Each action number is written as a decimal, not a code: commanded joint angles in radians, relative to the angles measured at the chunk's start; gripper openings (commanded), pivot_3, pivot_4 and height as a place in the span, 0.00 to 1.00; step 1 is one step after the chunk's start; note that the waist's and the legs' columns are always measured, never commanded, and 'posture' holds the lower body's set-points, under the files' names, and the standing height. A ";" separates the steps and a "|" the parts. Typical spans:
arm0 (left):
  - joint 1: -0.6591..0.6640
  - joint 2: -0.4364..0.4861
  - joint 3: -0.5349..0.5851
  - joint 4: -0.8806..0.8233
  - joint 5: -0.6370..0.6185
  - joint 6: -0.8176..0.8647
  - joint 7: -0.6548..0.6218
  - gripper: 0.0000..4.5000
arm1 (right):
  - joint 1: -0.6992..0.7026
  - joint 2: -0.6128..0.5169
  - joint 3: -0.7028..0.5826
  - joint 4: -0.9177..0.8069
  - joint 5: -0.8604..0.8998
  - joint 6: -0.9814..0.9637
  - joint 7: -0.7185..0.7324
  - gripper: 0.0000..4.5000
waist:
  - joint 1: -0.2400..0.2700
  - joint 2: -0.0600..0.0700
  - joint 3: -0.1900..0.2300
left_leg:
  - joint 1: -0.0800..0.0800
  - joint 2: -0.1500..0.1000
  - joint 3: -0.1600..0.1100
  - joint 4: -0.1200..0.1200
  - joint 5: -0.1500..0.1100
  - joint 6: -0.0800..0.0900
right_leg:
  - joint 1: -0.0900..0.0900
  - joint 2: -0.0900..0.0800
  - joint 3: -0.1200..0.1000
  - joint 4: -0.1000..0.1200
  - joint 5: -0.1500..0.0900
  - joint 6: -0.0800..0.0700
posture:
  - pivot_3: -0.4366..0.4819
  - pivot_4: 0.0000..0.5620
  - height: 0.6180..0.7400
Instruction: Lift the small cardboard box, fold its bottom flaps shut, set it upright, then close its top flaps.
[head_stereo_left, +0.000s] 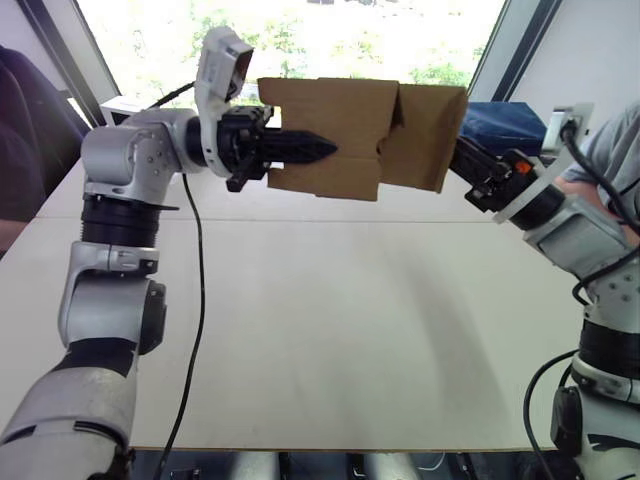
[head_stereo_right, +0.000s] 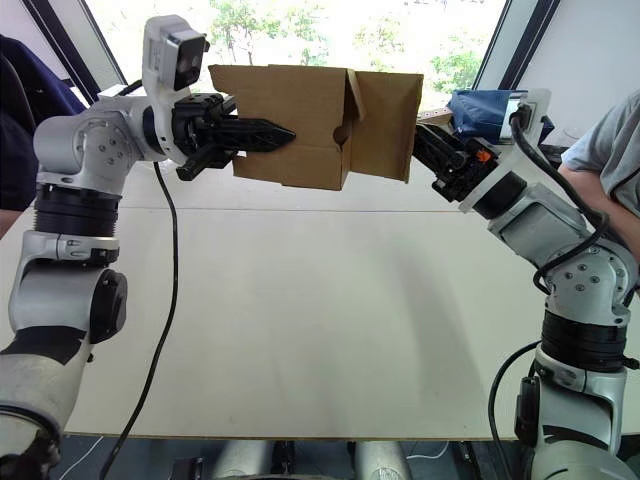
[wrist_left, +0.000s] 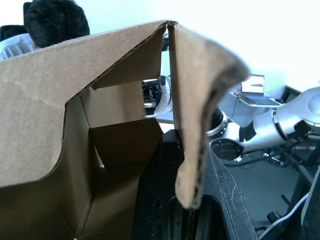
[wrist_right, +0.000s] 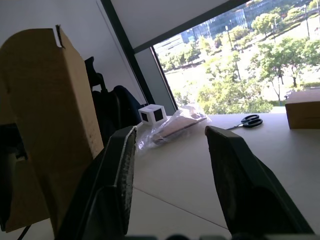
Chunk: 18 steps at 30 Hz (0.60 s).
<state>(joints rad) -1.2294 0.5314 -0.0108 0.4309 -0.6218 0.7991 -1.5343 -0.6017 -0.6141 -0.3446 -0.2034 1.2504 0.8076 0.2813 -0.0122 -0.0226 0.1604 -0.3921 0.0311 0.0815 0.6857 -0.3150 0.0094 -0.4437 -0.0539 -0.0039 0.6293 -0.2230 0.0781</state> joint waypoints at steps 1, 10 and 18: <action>-0.034 0.005 0.028 0.017 -0.003 -0.021 0.004 0.00 | -0.004 0.014 -0.043 -0.074 0.086 0.004 -0.020 0.50 | 0.000 0.000 0.000 | 0.000 0.000 0.000 0.000 0.000 0.000 | 0.000 0.000 0.000 0.000 0.000 0.000 | 0.48 0.27 1.00; -0.063 -0.009 0.033 0.097 0.005 -0.050 0.018 0.00 | 0.023 0.077 -0.053 -0.172 0.290 -0.026 -0.113 0.50 | 0.000 0.000 0.000 | 0.000 0.000 0.000 0.000 0.000 0.000 | 0.000 0.000 0.000 0.000 0.000 0.000 | 0.48 0.27 1.00; -0.065 -0.003 0.034 0.094 -0.008 -0.030 -0.008 0.00 | 0.051 0.190 -0.077 -0.142 0.318 -0.134 -0.153 0.50 | -0.002 0.000 0.000 | 0.000 0.000 0.000 0.000 0.000 0.000 | 0.000 0.001 0.000 0.000 0.000 0.000 | 0.48 0.27 1.00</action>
<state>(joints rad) -1.2631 0.5141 -0.0105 0.5380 -0.6155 0.7625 -1.5342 -0.5417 -0.4229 -0.3479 -0.3392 1.5131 0.7254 0.1386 -0.0138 -0.0226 0.1604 -0.3921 0.0313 0.0815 0.6856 -0.3150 0.0094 -0.4437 -0.0534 -0.0040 0.6296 -0.2230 0.0781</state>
